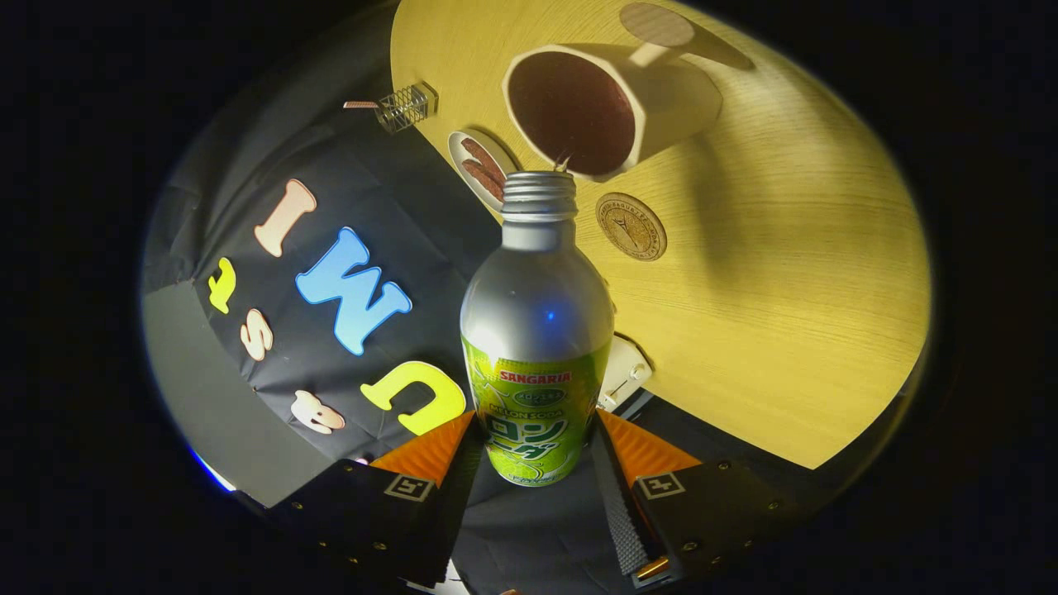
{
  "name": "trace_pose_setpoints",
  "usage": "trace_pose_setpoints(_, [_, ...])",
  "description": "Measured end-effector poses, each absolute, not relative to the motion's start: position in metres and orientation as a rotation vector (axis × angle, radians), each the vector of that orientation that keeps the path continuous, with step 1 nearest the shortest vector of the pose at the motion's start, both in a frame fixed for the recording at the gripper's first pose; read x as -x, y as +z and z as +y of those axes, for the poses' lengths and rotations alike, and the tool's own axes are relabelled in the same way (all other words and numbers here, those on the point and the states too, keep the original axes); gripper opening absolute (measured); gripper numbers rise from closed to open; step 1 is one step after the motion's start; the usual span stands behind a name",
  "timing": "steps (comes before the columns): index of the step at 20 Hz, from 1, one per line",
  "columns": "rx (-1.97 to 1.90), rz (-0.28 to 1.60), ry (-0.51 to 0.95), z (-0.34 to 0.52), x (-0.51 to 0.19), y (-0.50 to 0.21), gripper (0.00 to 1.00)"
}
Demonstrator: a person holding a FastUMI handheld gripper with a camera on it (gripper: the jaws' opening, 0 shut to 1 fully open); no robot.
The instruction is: Take the bottle from table, then pour the juice into the cup, finally place the bottle on the coaster
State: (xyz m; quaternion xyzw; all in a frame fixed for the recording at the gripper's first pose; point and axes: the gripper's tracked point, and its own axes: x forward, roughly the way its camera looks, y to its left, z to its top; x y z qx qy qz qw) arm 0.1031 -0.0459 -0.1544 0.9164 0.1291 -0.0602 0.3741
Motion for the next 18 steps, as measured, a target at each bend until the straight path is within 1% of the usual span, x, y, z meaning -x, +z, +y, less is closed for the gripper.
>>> trace_pose_setpoints(8, [-2.303,0.348,-0.181,-0.049,-0.096,-0.163,0.74])
trace_pose_setpoints(18, [-1.967,0.402,-0.197,-0.041,-0.082,-0.201,0.74])
